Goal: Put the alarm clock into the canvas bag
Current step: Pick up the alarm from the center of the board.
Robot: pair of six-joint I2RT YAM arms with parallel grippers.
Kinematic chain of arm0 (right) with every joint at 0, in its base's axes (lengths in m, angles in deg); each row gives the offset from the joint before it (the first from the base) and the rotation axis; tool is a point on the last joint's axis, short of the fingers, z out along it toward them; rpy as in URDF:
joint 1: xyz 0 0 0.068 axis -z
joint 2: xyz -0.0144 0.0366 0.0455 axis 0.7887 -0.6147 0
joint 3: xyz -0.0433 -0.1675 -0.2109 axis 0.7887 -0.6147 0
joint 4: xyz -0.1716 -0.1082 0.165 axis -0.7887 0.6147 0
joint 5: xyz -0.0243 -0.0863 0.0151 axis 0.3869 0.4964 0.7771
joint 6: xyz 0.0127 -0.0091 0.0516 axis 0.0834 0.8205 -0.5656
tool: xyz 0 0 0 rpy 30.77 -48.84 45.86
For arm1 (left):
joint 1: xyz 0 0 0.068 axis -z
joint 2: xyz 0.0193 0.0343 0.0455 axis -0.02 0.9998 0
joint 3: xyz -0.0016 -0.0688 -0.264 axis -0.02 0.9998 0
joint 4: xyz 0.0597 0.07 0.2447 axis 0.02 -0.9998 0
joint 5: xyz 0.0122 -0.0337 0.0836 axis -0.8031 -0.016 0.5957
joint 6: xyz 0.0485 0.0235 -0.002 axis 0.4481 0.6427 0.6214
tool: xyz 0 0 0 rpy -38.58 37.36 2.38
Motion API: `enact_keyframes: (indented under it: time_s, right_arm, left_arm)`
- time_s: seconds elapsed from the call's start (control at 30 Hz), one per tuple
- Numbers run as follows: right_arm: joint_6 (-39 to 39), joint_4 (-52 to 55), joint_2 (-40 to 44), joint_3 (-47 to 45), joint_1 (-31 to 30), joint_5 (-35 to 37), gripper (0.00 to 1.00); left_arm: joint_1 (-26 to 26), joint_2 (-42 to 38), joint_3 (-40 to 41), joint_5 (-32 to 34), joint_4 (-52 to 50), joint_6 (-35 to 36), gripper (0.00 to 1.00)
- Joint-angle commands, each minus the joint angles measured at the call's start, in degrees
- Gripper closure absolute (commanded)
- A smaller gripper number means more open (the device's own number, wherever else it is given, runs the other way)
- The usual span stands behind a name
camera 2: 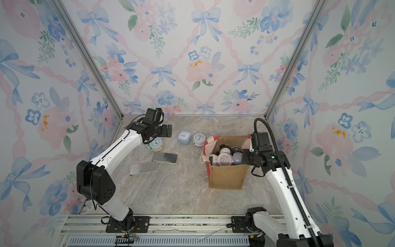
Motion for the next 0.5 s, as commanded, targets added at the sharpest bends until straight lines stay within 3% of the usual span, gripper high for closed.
enact_keyframes:
  time_s: [0.0,0.3,0.47]
  right_arm:
    - [0.26,0.17,-0.24,0.73,-0.51,-0.37,0.66]
    - [0.41,0.41,-0.09,0.69,-0.67,0.01,0.66]
    - [0.43,0.31,0.10,0.63,-0.66,0.06,0.66]
  left_arm:
    - [-3.00,-1.17,2.16,-2.48,-0.61,1.30,0.02]
    - [-9.46,2.80,4.63,-5.68,-0.62,2.06,0.02]
    - [-10.11,6.41,4.09,-6.54,-0.61,1.97,0.02]
